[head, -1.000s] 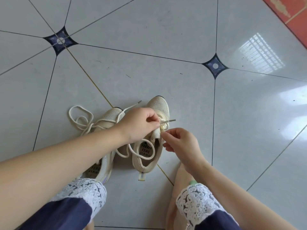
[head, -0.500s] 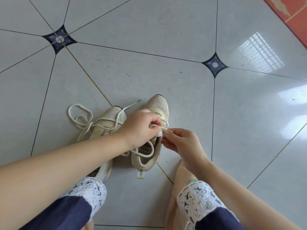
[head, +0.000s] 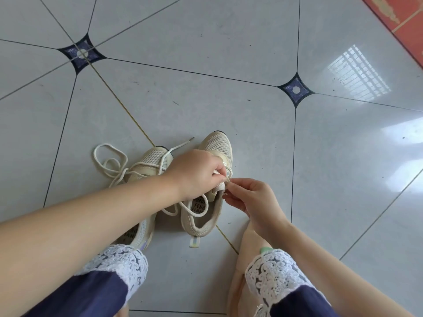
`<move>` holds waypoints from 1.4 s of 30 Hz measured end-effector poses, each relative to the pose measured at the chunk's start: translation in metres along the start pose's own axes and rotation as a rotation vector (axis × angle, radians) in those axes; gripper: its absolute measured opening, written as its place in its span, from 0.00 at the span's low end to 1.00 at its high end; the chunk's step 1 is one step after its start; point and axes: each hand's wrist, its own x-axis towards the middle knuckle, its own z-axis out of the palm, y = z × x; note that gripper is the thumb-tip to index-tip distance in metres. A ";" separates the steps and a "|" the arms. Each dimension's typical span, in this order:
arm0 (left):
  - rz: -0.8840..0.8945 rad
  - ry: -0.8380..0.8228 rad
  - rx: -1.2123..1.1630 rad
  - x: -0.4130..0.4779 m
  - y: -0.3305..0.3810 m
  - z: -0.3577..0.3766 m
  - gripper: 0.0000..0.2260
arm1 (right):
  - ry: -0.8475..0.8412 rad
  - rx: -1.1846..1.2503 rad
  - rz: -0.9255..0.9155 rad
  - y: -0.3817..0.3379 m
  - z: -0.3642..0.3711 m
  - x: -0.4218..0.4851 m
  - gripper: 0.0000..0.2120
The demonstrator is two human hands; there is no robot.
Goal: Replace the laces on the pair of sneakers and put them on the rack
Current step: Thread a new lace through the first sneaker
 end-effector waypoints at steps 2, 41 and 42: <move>-0.001 -0.027 0.044 0.003 0.002 -0.002 0.08 | -0.005 -0.004 -0.005 0.000 0.000 0.000 0.06; 0.234 -0.234 0.317 0.007 0.002 0.003 0.05 | -0.023 0.185 0.092 0.017 0.004 -0.009 0.09; 0.228 -0.244 0.291 0.007 0.002 0.003 0.05 | -0.017 0.198 0.096 0.018 0.004 -0.009 0.08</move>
